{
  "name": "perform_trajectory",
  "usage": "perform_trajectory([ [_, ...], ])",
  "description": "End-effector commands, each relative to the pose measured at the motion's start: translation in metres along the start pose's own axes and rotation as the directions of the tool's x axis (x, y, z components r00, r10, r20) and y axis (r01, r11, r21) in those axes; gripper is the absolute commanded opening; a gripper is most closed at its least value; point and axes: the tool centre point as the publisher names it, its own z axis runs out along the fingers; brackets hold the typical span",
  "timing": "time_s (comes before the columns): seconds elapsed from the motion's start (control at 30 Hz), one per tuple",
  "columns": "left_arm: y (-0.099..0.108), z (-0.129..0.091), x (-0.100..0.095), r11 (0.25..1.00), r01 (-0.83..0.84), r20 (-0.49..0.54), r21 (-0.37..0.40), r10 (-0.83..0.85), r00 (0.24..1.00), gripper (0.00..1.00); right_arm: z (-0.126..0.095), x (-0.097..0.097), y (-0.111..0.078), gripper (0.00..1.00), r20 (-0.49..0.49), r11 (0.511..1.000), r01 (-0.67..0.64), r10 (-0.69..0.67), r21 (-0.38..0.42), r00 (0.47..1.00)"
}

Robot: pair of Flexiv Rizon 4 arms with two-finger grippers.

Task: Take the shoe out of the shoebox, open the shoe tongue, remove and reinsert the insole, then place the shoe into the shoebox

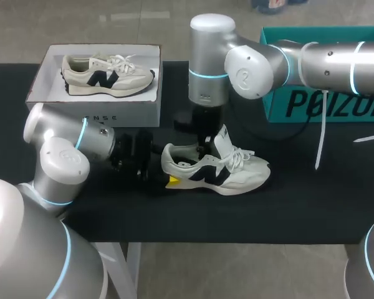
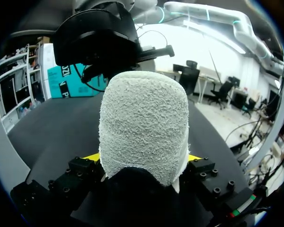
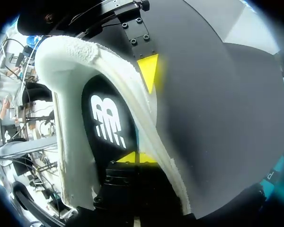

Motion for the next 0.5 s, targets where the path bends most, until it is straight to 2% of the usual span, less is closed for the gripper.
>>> perform_trajectory([
  [0.03, 0.003, 0.005, -0.002, 1.000, -0.001, 0.004, 0.002, 0.001, 1.000, 0.00, 0.017, 0.005, -0.007, 0.00, 0.055, 0.999, -0.010, 0.012, -0.046, 0.998],
  [0.23, 0.003, 0.005, -0.002, 1.000, -0.001, 0.004, 0.002, 0.001, 1.000, 0.00, -0.013, 0.009, -0.006, 0.00, 0.104, 0.997, 0.012, -0.004, -0.076, 0.995],
  [0.5, 0.003, 0.005, -0.002, 1.000, -0.001, 0.004, 0.002, 0.001, 1.000, 0.00, -0.034, 0.004, -0.013, 0.00, 0.136, 0.996, 0.013, -0.001, -0.090, 0.991],
])
